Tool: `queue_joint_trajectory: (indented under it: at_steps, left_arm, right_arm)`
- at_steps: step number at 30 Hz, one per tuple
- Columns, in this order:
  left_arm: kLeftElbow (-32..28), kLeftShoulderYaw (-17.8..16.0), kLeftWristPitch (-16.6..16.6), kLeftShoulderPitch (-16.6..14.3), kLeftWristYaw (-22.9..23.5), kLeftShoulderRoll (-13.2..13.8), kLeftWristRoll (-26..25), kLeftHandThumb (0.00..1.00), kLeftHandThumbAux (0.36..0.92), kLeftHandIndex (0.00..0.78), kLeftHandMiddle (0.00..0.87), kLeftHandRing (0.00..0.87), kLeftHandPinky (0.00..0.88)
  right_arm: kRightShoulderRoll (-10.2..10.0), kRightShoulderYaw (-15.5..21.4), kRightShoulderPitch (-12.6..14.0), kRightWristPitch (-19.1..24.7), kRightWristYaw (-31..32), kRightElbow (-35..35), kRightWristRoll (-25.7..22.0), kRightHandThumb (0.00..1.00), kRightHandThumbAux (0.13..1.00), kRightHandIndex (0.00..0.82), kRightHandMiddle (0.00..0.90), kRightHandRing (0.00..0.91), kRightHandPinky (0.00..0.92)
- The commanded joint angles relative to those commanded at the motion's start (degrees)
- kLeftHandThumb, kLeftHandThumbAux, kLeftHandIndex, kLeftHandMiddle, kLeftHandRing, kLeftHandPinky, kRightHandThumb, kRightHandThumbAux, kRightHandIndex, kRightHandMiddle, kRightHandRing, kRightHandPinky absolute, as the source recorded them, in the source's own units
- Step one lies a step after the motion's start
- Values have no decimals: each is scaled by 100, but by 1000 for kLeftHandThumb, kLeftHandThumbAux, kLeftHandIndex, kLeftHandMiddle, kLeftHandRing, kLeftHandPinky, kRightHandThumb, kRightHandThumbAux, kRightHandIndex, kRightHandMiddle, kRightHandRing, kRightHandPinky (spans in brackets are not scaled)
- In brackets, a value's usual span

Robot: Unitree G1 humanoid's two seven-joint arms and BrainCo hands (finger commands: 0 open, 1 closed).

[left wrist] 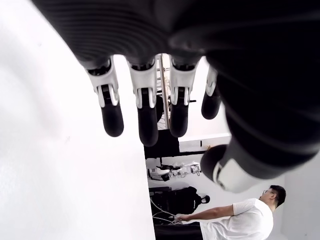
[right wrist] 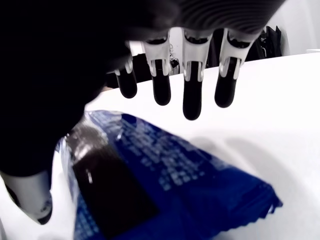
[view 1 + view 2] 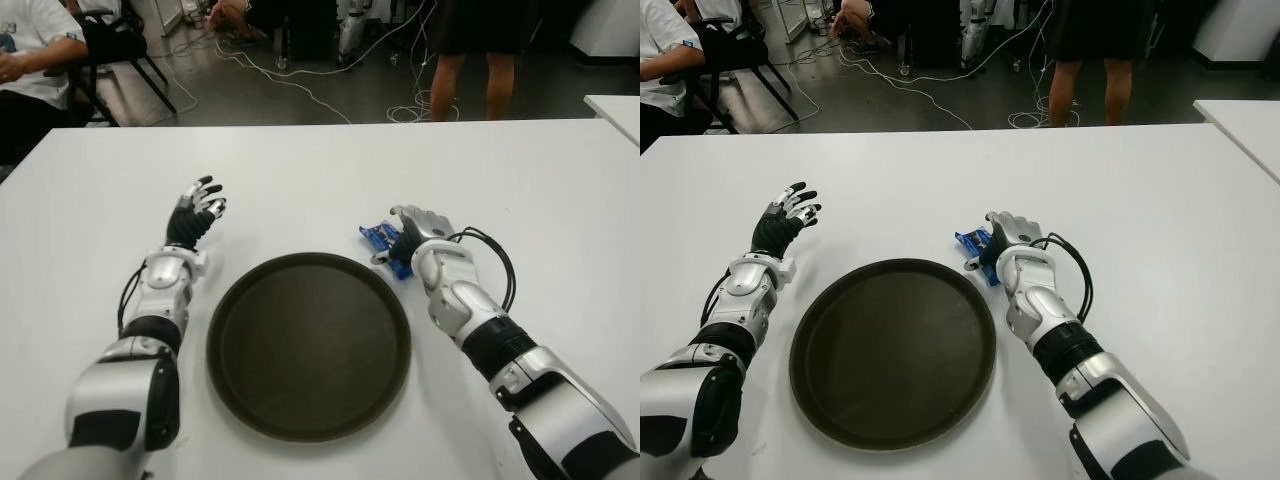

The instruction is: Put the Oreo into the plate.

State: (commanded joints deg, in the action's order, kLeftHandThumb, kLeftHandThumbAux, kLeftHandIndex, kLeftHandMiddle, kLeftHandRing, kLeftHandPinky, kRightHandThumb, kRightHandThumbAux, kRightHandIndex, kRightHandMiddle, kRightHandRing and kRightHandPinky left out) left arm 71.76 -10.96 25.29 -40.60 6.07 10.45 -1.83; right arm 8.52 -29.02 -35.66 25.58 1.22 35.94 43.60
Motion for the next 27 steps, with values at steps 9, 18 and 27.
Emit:
queue_joint_trajectory:
  at_steps: [9, 18, 27]
  left_arm:
    - [0, -1, 9, 11, 9, 25, 16, 172, 688, 111, 178, 180, 181]
    - [1, -31, 16, 21, 75, 52, 0, 166, 695, 101, 169, 175, 187]
    - [-8, -60, 29, 23, 117, 49, -10, 146, 707, 102, 173, 177, 182]
  right_arm:
    - [-10, 70, -8, 2, -23, 57, -44, 0, 663, 190, 200, 228, 241]
    - [34, 202, -9, 47, -58, 54, -99, 0, 666, 203, 226, 251, 273]
    - [42, 272, 5, -1, -141, 80, -155, 0, 655, 185, 209, 228, 242]
